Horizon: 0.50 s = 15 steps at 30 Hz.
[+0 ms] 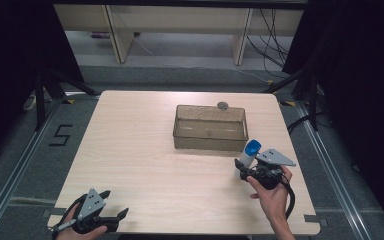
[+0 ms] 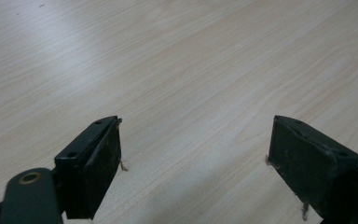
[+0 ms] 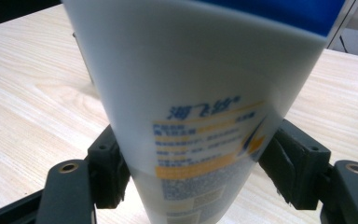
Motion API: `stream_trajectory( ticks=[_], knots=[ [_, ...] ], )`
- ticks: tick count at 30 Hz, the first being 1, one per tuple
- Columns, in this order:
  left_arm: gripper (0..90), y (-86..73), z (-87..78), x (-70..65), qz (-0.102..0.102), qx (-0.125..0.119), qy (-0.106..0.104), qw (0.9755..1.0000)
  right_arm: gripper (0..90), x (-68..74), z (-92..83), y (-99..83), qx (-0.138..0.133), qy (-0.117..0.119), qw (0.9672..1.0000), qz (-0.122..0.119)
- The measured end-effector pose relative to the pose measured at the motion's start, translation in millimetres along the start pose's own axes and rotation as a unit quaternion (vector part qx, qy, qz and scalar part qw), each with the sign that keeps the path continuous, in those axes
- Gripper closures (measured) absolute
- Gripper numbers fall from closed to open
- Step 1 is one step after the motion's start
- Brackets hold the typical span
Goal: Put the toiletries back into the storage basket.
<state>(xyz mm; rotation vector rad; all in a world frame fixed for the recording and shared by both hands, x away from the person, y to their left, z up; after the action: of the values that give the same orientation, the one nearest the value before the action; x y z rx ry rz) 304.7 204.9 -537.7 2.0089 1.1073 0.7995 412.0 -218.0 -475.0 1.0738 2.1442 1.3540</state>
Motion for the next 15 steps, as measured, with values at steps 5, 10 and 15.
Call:
stream_trajectory(
  ticks=[5, 10, 15],
  knots=[
    [16.7, -0.2, 0.7, -0.4, -0.006, -0.001, -0.003, 1.0, 31.9, -1.2, -1.5, 4.2, 0.001, 0.002, 1.0, 0.007],
    [16.8, 0.2, 1.3, -0.9, -0.017, -0.004, -0.003, 0.9998, 31.9, -5.6, -4.7, 12.6, -0.004, 0.002, 1.0, 0.007],
    [16.8, -0.2, 1.1, 0.4, -0.009, -0.001, -0.001, 1.0, 31.9, -10.8, -7.3, 21.8, -0.013, -0.002, 0.9999, -0.002]
  ],
)
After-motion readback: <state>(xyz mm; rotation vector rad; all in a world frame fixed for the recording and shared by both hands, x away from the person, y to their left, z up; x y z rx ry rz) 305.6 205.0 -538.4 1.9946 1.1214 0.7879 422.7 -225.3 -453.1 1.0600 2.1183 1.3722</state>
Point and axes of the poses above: each handheld gripper's, and its own axes: z roughly forward along the jaws, y roughly out of its top, x roughly to its left, the point moved 7 cm from there along z, roughly forward along the jaws, and after that the axes turned 13 degrees about y, right-handed, at the moved point
